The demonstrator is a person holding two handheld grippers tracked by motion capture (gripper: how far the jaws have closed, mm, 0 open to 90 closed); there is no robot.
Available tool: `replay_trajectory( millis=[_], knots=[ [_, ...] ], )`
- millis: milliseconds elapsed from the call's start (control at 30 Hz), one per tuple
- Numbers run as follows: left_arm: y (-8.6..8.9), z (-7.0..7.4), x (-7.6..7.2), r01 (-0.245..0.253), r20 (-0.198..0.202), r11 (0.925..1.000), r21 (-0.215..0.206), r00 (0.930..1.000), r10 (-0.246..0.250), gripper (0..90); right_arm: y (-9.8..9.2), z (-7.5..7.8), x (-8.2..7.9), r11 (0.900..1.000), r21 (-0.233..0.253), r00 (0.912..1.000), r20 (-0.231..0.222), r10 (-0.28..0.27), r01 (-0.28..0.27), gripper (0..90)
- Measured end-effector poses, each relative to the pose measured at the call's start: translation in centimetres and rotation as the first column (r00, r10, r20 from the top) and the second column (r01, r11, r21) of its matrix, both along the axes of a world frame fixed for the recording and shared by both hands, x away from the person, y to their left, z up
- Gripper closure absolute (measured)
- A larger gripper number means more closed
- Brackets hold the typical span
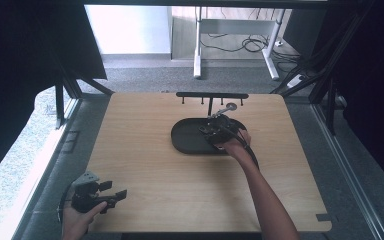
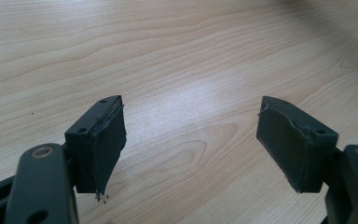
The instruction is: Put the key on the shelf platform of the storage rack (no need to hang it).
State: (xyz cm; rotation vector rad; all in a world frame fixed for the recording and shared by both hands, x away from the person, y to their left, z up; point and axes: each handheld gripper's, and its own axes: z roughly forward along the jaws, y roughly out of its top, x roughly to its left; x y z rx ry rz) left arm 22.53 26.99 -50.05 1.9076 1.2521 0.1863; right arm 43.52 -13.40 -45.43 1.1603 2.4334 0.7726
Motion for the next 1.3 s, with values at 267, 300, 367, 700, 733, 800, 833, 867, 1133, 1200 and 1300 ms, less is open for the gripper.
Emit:
replay_trajectory(
  millis=[267, 300, 367, 700, 733, 800, 833, 867, 1133, 1200, 1300],
  knots=[
    [-0.1, -0.1, 0.1, 0.005, -0.005, 1.0000, -0.003, 1.0000, -0.005, 24.0, -1.0, 0.2, -2.1, 0.999, 0.029, 0.9992, 0.007, 0.038, -0.038, 41.0],
    [-0.1, -0.1, 0.1, 0.004, -0.005, 1.0000, -0.003, 1.0000, -0.004, 24.0, -1.2, 0.1, -2.4, 0.999, 0.035, 0.9992, 0.007, 0.038, -0.038, 40.8],
    [-0.2, -0.2, 0.1, 0.006, -0.007, 1.0000, -0.001, 1.0000, -0.007, 24.0, -1.7, 0.0, -3.5, 0.998, 0.048, 0.9988, 0.009, 0.048, -0.049, 40.6],
    [-0.4, -0.2, 0.1, 0.008, -0.009, 1.0000, 0.002, 0.9999, -0.008, 23.9, -4.9, -1.7, -8.0, 0.992, 0.112, 0.9981, 0.002, 0.061, -0.061, 41.0],
    [-0.4, -0.2, 0.0, 0.009, -0.009, 1.0000, 0.003, 0.9999, -0.009, 24.0, -5.3, -1.9, -8.5, 0.991, 0.117, 0.9982, 0.000, 0.060, -0.059, 41.1],
    [-0.5, -0.2, 0.0, 0.010, -0.010, 0.9999, 0.004, 0.9999, -0.010, 23.9, -6.1, -2.5, -9.5, 0.991, 0.125, 0.9986, 0.006, 0.052, -0.053, 41.3],
    [-0.6, -0.2, 0.0, 0.010, -0.010, 0.9999, 0.007, 0.9999, -0.010, 23.9, -6.9, -3.1, -10.4, 0.991, 0.125, 0.9990, 0.004, 0.045, -0.045, 41.4],
    [-0.6, -0.2, 0.0, 0.010, -0.010, 0.9999, 0.007, 0.9999, -0.010, 23.9, -6.9, -3.1, -10.4, 0.991, 0.125, 0.9990, 0.004, 0.045, -0.045, 41.4],
    [-0.7, -0.3, 0.1, 0.019, -0.012, 0.9998, 0.010, 0.9998, -0.018, 23.9, -8.5, -4.4, -11.8, 0.994, 0.094, 0.9984, -0.009, 0.055, -0.054, 40.4],
    [-0.7, -0.3, 0.1, 0.020, -0.012, 0.9998, 0.010, 0.9997, -0.020, 23.9, -8.6, -4.5, -12.0, 0.994, 0.101, 0.9988, -0.003, 0.049, -0.048, 39.4],
    [-0.8, -0.3, 0.1, 0.020, -0.012, 0.9998, 0.009, 0.9997, -0.020, 23.9, -8.7, -4.5, -12.1, 0.994, 0.101, 0.9989, 0.013, 0.044, -0.045, 38.2]
  ],
)
